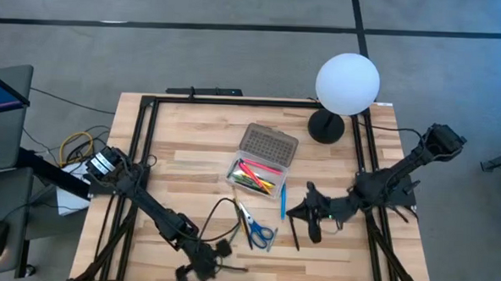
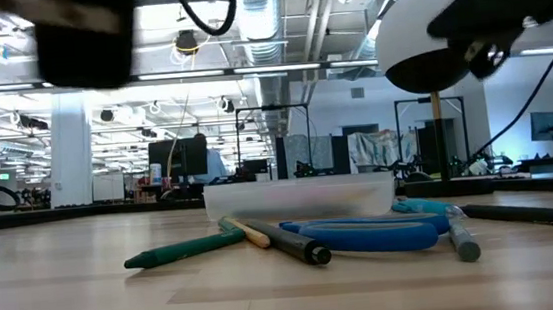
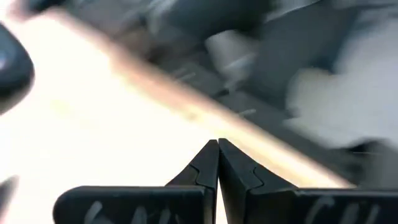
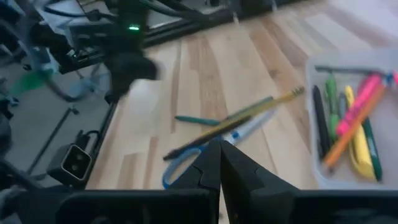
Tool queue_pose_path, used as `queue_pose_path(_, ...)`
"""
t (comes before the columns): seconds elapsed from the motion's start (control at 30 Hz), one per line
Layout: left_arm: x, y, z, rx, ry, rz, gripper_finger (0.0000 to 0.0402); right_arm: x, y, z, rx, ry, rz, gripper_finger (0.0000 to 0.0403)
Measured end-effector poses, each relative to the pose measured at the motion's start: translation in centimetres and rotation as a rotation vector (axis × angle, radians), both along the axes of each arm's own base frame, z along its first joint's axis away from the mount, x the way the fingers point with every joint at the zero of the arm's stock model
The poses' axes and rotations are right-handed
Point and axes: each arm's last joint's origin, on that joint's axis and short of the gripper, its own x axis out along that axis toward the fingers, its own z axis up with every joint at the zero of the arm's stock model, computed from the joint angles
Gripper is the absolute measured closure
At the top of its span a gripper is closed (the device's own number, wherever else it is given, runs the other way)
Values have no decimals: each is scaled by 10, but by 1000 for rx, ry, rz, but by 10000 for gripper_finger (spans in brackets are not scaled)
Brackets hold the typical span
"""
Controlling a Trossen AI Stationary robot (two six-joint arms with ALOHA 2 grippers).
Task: Pick & place school supplies into a supply box
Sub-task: Put the black pen into the gray supply box
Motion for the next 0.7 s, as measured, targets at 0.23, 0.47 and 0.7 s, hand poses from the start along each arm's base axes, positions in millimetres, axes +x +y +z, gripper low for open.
queue_pose_path(0.23,-2,24,-5,353,-80,496,401,9,39,-1,-90,150,-93,403)
queue_pose_path(0.47,-8,39,-8,569,-158,758,401,26,56,-19,-73,480,-280,403)
queue_pose_path(0.7,-10,41,-8,603,-172,781,401,49,58,-27,-5,709,-319,392)
